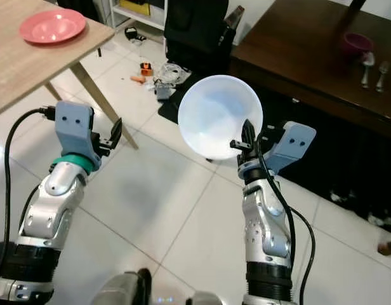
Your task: Setting the table
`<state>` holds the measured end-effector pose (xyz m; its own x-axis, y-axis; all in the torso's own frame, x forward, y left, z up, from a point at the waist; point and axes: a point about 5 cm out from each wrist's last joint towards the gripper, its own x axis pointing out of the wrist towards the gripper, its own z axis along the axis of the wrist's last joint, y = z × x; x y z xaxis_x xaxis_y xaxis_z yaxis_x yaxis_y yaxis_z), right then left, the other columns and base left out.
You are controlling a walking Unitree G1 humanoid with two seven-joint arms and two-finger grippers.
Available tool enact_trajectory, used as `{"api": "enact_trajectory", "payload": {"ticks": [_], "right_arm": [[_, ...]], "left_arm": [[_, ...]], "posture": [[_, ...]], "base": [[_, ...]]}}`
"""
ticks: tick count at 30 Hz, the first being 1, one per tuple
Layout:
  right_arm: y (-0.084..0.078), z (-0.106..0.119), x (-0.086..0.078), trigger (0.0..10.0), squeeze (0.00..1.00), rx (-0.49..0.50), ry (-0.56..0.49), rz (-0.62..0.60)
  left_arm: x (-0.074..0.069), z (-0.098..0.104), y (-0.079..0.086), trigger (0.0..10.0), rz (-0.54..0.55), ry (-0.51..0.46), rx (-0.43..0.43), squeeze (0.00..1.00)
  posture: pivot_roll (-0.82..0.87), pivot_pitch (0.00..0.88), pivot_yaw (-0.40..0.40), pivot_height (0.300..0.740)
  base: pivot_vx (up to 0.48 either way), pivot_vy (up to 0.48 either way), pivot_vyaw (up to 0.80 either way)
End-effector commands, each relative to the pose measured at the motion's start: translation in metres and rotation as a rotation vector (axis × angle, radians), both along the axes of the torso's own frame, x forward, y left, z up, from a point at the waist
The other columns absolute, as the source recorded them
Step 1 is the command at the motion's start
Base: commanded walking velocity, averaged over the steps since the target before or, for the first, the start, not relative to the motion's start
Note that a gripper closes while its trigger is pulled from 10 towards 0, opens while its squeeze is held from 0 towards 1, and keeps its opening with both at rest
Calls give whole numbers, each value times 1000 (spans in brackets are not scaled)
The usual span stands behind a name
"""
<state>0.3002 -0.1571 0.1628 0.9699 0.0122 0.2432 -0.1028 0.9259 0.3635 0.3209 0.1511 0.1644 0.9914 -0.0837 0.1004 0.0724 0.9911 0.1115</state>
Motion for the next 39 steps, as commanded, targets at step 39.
{"api": "enact_trajectory", "payload": {"ticks": [39], "right_arm": [[15,30,11,10000,0,19,-109,171]], "left_arm": [[-18,30,10,10000,143,-231,154,0]], "posture": [[73,46,29,740]], "base": [[461,0,359]]}}
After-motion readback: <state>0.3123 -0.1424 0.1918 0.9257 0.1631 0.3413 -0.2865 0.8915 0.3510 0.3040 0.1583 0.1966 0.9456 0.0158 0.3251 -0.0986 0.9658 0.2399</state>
